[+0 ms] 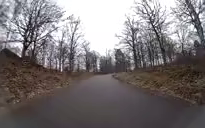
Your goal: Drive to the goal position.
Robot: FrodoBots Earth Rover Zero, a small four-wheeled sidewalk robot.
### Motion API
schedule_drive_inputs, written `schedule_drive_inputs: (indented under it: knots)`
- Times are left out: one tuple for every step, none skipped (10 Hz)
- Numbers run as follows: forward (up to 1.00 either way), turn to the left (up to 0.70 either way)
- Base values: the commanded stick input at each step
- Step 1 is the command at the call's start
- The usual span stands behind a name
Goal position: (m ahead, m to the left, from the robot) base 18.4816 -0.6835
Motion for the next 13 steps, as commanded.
schedule_drive_inputs:
  knots:
    - [1.00, 0.24]
    - [1.00, 0.40]
    - [1.00, 0.40]
    - [1.00, 0.40]
    - [1.00, 0.39]
    - [1.00, 0.06]
    - [1.00, 0.00]
    - [1.00, 0.00]
    - [1.00, 0.00]
    - [1.00, 0.00]
    - [1.00, 0.00]
    - [1.00, 0.00]
    - [1.00, 0.00]
